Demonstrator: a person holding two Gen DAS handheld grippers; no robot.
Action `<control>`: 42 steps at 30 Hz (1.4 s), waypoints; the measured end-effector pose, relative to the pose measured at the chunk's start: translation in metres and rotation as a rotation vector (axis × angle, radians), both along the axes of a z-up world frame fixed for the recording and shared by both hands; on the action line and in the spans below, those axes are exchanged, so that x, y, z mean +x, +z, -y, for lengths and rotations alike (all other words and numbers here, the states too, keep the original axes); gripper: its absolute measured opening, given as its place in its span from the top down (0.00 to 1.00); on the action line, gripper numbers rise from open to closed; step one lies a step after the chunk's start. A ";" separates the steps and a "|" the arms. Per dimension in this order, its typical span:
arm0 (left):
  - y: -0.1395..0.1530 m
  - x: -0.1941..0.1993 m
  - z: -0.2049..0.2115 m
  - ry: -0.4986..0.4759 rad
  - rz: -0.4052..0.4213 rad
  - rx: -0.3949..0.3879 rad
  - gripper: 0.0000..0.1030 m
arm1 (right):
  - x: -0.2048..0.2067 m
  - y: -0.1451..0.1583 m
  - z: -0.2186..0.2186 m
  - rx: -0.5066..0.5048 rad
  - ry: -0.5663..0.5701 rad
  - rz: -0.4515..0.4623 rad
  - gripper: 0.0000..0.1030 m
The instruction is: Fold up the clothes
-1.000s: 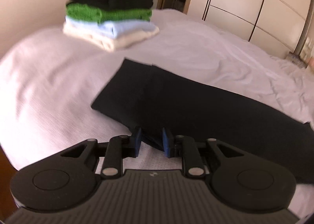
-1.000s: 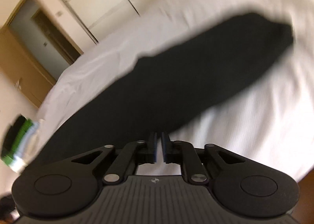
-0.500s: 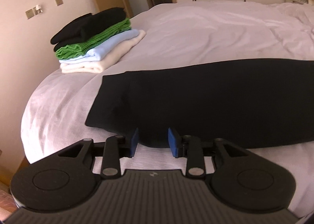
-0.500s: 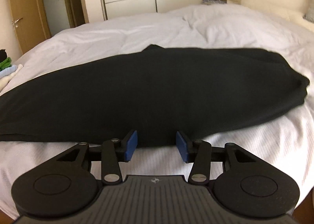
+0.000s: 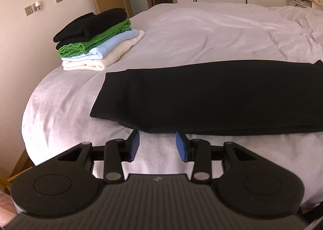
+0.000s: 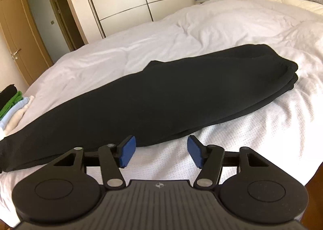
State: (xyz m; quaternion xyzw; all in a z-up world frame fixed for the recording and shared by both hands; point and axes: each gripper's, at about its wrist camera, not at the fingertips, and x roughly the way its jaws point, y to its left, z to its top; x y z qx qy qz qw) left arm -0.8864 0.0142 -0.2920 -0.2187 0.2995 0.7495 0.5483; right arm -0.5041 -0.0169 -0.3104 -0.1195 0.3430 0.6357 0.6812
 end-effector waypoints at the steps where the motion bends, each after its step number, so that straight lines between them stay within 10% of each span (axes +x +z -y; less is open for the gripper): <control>1: 0.001 0.000 0.003 -0.003 0.009 0.002 0.64 | -0.002 0.003 0.003 0.007 0.005 0.002 0.37; 9: -0.022 -0.041 0.016 -0.012 0.397 -0.026 0.63 | -0.014 0.019 0.018 0.028 0.033 -0.004 0.30; 19: -0.068 -0.166 -0.014 0.322 0.940 0.145 0.65 | -0.002 0.000 -0.017 -0.055 0.007 -0.042 0.30; 27: -0.096 -0.193 -0.036 0.417 1.103 0.272 0.65 | 0.012 -0.010 -0.041 -0.090 -0.025 -0.062 0.30; 31: -0.092 -0.186 -0.050 0.398 1.016 0.291 0.93 | 0.024 -0.015 -0.045 -0.105 -0.046 -0.065 0.30; 34: -0.059 -0.154 -0.065 0.283 0.723 0.272 0.97 | 0.034 -0.018 -0.045 -0.108 -0.062 -0.067 0.30; 42: 0.025 0.032 -0.098 -0.370 0.167 0.324 0.96 | 0.066 -0.012 -0.040 -0.078 -0.125 -0.078 0.30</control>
